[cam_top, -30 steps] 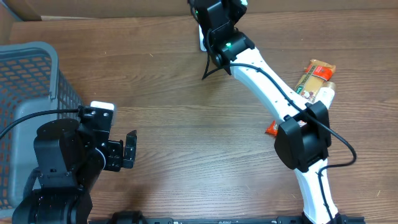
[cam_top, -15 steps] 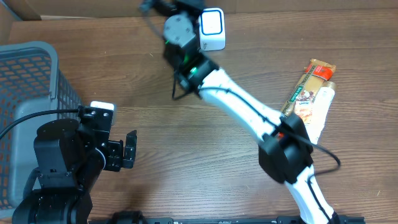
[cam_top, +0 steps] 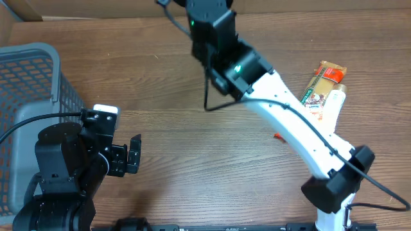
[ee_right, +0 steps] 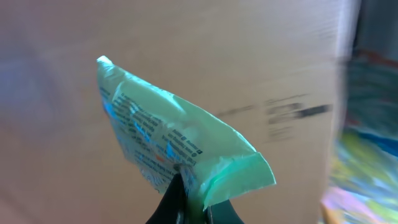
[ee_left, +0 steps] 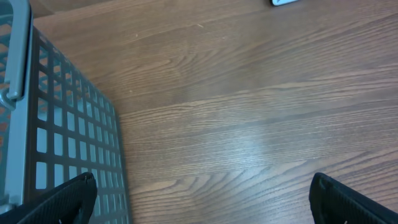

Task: Scan the item barcode
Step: 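Raise the teal packet and hold it in front of the scanner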

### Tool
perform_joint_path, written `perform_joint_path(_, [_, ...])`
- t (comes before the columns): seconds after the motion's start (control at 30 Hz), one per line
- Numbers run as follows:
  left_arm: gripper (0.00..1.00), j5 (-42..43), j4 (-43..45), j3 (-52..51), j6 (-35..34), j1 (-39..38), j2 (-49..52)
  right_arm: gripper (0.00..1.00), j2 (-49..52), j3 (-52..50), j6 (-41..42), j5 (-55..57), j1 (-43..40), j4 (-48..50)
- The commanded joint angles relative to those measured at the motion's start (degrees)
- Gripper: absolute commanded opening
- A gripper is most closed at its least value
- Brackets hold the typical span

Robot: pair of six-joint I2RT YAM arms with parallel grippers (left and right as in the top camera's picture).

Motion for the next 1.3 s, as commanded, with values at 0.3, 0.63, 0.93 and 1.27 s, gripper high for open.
perform_joint_path(0.3, [1.00, -0.52, 0.22, 0.24, 1.27, 0.22, 0.07, 0.04, -0.20, 0.09, 5.53, -3.30, -2.27, 1.62])
perform_joint_path(0.63, [1.00, -0.52, 0.22, 0.24, 1.27, 0.22, 0.07, 0.04, 3.74, 0.07, 7.43, -11.98, -4.09, -2.16])
perform_joint_path(0.93, [1.00, -0.52, 0.22, 0.24, 1.27, 0.22, 0.07, 0.04, 14.29, 0.07, 6.71, -12.74, -9.64, 8.92])
perform_joint_path(1.27, [1.00, -0.52, 0.22, 0.24, 1.27, 0.22, 0.07, 0.04, 22.56, 0.07, 6.84, -18.01, -12.17, 10.16])
